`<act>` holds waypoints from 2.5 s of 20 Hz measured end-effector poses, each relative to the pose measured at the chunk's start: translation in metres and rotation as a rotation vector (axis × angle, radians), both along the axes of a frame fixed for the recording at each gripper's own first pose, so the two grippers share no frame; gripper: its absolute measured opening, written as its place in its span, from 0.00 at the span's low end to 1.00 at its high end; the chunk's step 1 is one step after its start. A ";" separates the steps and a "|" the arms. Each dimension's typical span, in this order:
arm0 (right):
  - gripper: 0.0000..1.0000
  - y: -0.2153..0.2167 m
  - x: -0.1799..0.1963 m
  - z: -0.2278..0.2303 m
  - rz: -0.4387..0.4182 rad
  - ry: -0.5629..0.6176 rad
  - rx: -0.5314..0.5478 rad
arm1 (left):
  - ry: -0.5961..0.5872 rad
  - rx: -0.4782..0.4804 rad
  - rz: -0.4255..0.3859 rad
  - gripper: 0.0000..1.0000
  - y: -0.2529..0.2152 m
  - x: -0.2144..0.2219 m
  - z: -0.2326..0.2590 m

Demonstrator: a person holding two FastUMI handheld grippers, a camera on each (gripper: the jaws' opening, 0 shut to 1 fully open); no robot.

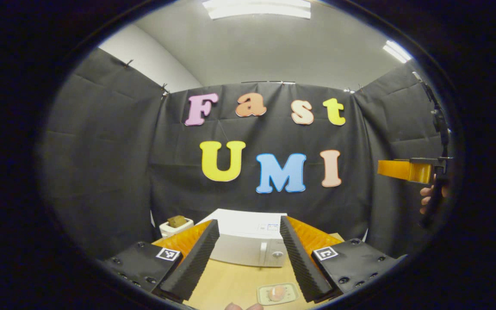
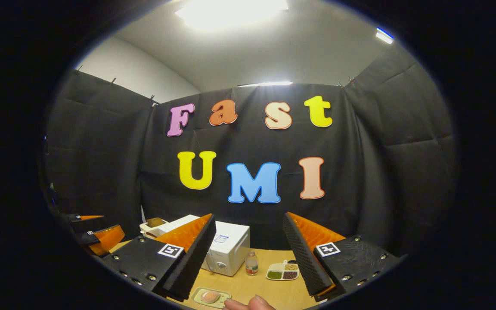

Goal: Open the microwave oven with the left hand, put the food in, and close the microwave oven.

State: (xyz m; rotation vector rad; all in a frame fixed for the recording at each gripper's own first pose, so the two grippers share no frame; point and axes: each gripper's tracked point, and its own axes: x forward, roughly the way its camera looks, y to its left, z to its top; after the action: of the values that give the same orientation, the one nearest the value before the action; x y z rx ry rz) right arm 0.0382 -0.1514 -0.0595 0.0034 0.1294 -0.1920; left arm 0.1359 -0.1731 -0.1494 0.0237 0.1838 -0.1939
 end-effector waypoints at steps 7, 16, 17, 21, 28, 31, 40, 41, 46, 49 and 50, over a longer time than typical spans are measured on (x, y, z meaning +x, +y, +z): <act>0.96 0.010 0.038 -0.043 -0.119 0.140 -0.046 | 0.126 0.012 -0.172 0.94 -0.015 0.099 -0.131; 0.96 -0.005 0.049 -0.096 -0.294 0.325 -0.105 | 0.331 -0.048 -0.294 0.94 -0.052 0.176 -0.298; 0.96 -0.009 0.048 -0.098 -0.315 0.338 -0.115 | 0.355 -0.049 -0.302 0.96 -0.055 0.180 -0.315; 0.96 -0.017 0.043 -0.116 -0.365 0.401 -0.131 | 0.488 -0.059 -0.299 0.90 -0.062 0.190 -0.383; 0.96 -0.018 0.035 -0.141 -0.397 0.466 -0.088 | 0.499 -0.054 -0.308 0.68 -0.083 0.222 -0.424; 0.96 -0.013 0.033 -0.147 -0.391 0.476 -0.064 | 0.520 -0.057 -0.287 0.48 -0.087 0.221 -0.428; 0.96 0.015 0.021 -0.130 -0.331 0.424 -0.008 | 0.434 0.070 -0.338 0.22 -0.086 0.219 -0.435; 0.96 0.018 0.018 -0.125 -0.326 0.410 -0.011 | 0.435 0.068 -0.340 0.22 -0.086 0.218 -0.434; 0.96 0.028 -0.007 -0.105 -0.321 0.342 0.007 | 0.417 0.165 -0.392 0.23 -0.085 0.217 -0.435; 0.96 0.029 -0.021 -0.093 -0.333 0.292 0.035 | 0.428 0.161 -0.425 0.24 -0.086 0.216 -0.436; 0.94 0.028 -0.025 -0.092 -0.342 0.285 0.045 | 0.435 0.158 -0.436 0.24 -0.087 0.215 -0.435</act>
State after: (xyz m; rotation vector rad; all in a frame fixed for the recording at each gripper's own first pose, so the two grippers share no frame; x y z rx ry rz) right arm 0.0132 -0.1233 -0.1519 0.0430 0.4183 -0.5312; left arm 0.3513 -0.2598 -0.5845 0.1803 0.6286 -0.6196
